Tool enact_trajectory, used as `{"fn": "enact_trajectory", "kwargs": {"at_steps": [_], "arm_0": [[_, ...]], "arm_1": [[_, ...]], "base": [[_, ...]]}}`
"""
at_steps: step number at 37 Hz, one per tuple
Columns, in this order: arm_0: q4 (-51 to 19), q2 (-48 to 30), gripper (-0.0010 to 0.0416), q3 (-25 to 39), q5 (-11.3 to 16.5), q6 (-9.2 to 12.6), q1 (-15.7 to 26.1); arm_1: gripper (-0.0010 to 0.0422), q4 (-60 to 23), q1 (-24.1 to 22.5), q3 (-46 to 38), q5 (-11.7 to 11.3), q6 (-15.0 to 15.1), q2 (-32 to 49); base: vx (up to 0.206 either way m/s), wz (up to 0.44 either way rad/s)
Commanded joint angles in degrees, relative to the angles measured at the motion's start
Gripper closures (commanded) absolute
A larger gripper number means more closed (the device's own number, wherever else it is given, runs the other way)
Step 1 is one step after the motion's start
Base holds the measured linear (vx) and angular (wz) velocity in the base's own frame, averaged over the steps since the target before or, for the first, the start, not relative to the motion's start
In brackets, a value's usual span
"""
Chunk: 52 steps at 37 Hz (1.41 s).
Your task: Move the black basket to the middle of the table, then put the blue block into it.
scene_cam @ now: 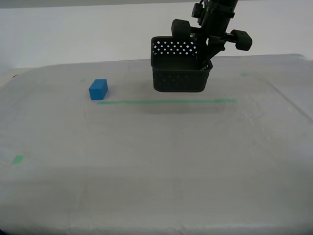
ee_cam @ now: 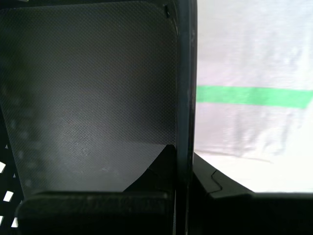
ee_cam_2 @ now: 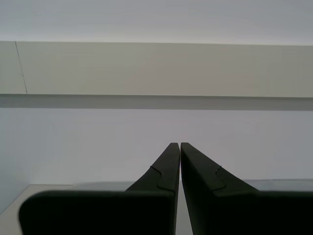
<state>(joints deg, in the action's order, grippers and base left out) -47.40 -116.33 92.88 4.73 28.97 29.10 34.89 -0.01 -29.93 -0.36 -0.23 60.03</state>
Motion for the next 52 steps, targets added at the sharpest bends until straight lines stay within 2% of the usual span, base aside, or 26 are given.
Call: {"fn": "enact_trajectory", "kwargs": {"at_steps": [1, 9, 13, 21, 27, 41, 46, 52], "arm_0": [[0.44, 0.04, 0.0406, 0.07, 0.07, 1.6, 1.09], [0.55, -0.02, 0.0406, 0.04, -2.25, 4.17, 3.39], [0.68, -0.52, 0.0406, 0.07, -2.29, 5.46, 4.2], [0.74, -1.46, 0.0406, 0.04, -2.86, 7.17, 4.81], [1.01, -1.46, 0.0406, 0.07, -4.63, 8.41, 5.22], [1.81, -4.31, 0.0406, 0.07, -4.09, 8.76, 5.35], [2.43, -5.73, 0.0406, 0.13, -4.37, 8.48, 5.38], [2.47, -7.17, 0.0406, 0.13, -4.22, 7.08, 5.38]], "arm_1": [[0.0412, 0.33, 0.0, -0.04, -0.07, 0.07, 0.0], [0.0412, 0.33, -0.02, -0.04, -0.07, 0.07, 0.0], [0.0412, 0.33, -0.02, -0.04, -0.07, 0.07, 0.0], [0.0412, 0.33, -0.02, -0.04, -0.07, 0.07, 0.0], [0.0412, 0.33, -0.02, -0.04, -0.07, 0.07, 0.0], [0.0412, 0.33, -0.02, -0.09, -0.07, 0.07, 0.0], [0.0412, 0.31, -0.02, -0.02, -0.07, 0.07, 0.0], [0.0412, 0.35, -0.02, -0.07, -0.07, 0.07, 0.0]], "base": [[0.0, 0.0], [0.0, 0.0], [0.0, 0.0], [0.0, 0.0], [0.0, 0.0], [0.0, 0.0], [0.0, 0.0], [0.0, 0.0]]}}
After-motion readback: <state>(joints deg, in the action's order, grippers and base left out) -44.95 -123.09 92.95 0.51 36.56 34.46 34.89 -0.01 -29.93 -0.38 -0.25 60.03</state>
